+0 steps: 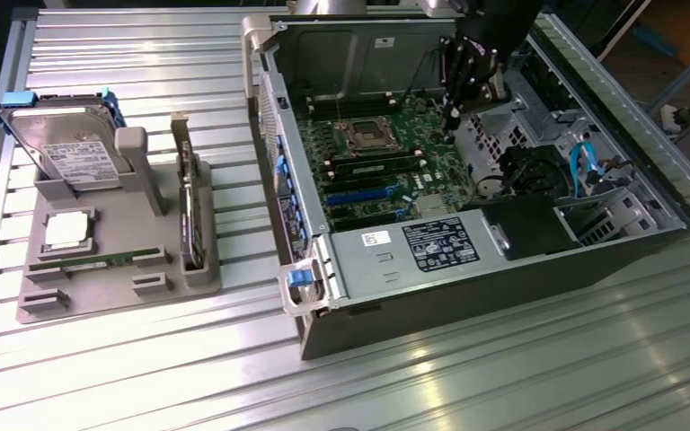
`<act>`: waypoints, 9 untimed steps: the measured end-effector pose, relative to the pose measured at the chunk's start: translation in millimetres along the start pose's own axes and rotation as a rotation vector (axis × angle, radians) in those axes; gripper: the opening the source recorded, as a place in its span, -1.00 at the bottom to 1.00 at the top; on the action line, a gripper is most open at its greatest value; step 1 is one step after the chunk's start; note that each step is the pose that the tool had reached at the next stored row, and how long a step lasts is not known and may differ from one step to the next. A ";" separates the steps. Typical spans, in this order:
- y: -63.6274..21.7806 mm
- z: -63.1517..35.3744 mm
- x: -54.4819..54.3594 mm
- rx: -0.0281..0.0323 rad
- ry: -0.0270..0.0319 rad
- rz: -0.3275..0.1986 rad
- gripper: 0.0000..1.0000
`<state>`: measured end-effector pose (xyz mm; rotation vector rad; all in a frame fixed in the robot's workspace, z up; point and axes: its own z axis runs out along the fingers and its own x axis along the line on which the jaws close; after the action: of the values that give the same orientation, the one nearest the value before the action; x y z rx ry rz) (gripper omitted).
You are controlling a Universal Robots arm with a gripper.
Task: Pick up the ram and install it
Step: 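Press down the ram until it locks into place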
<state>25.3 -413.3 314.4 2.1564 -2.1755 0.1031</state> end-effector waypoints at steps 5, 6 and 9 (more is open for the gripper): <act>-0.1 9.1 -0.9 0.0000 0.0000 0.000 -0.79; -0.1 11.0 -1.1 -0.0001 0.0000 0.000 -0.79; -0.1 17.3 -1.8 -0.0001 0.0000 0.000 -0.79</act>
<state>25.3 -413.3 297.0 2.1564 -2.1756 0.1030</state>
